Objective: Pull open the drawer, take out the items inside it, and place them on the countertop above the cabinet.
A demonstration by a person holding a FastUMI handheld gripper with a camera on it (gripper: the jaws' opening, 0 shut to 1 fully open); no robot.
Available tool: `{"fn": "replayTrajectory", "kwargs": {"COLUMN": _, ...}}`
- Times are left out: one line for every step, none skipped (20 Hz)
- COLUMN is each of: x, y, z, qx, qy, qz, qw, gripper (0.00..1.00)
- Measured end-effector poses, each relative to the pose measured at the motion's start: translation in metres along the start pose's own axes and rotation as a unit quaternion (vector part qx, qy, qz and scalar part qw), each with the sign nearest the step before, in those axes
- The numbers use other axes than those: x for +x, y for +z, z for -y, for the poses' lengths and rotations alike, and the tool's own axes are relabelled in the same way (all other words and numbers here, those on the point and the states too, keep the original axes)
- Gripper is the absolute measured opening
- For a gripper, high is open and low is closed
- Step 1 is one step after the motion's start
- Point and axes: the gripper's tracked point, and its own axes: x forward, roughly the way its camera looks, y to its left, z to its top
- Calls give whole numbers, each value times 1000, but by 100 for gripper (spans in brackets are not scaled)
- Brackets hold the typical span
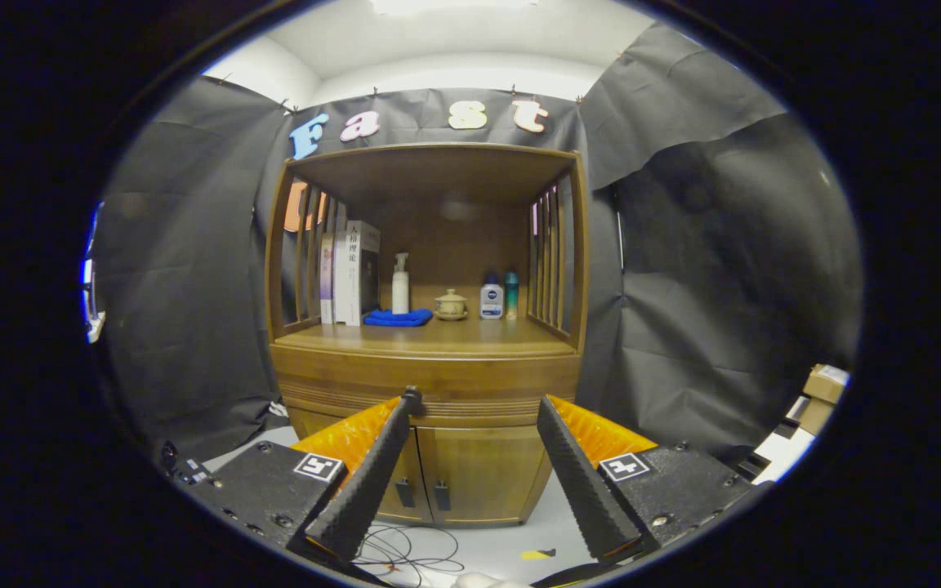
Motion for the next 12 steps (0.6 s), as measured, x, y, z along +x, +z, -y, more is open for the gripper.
{"fn": "replayTrajectory", "kwargs": {"x": 2, "y": 0, "z": 0, "qx": 0, "qy": 0, "qz": -1, "qw": 1000, "gripper": 99}}
{"fn": "replayTrajectory", "kwargs": {"x": 5, "y": 0, "z": -2, "qx": 1, "qy": 1, "qz": -3, "qw": 1000, "gripper": 99}}
{"fn": "replayTrajectory", "kwargs": {"x": 8, "y": 1, "z": -4, "qx": 4, "qy": 2, "qz": -2, "qw": 1000, "gripper": 99}}
{"fn": "replayTrajectory", "kwargs": {"x": 14, "y": 3, "z": -6, "qx": 4, "qy": 5, "qz": 0, "qw": 1000, "gripper": 99}}
{"fn": "replayTrajectory", "kwargs": {"x": 22, "y": 3, "z": -11, "qx": 1, "qy": 9, "qz": 1, "qw": 1000, "gripper": 99}}
{"fn": "replayTrajectory", "kwargs": {"x": 29, "y": 4, "z": -14, "qx": -3, "qy": 11, "qz": 3, "qw": 1000, "gripper": 99}}
{"fn": "replayTrajectory", "kwargs": {"x": 40, "y": 4, "z": -18, "qx": -7, "qy": 11, "qz": 7, "qw": 1000, "gripper": 99}}
{"fn": "replayTrajectory", "kwargs": {"x": 50, "y": 2, "z": -24, "qx": -8, "qy": 15, "qz": 7, "qw": 1000, "gripper": 99}}
{"fn": "replayTrajectory", "kwargs": {"x": 61, "y": 0, "z": -31, "qx": -7, "qy": 19, "qz": 5, "qw": 1000, "gripper": 99}}
{"fn": "replayTrajectory", "kwargs": {"x": 72, "y": -2, "z": -37, "qx": -5, "qy": 22, "qz": 3, "qw": 1000, "gripper": 99}}
{"fn": "replayTrajectory", "kwargs": {"x": 84, "y": -6, "z": -44, "qx": -3, "qy": 26, "qz": -1, "qw": 1000, "gripper": 99}}
{"fn": "replayTrajectory", "kwargs": {"x": 96, "y": -7, "z": -51, "qx": -2, "qy": 31, "qz": 1, "qw": 1000, "gripper": 99}}
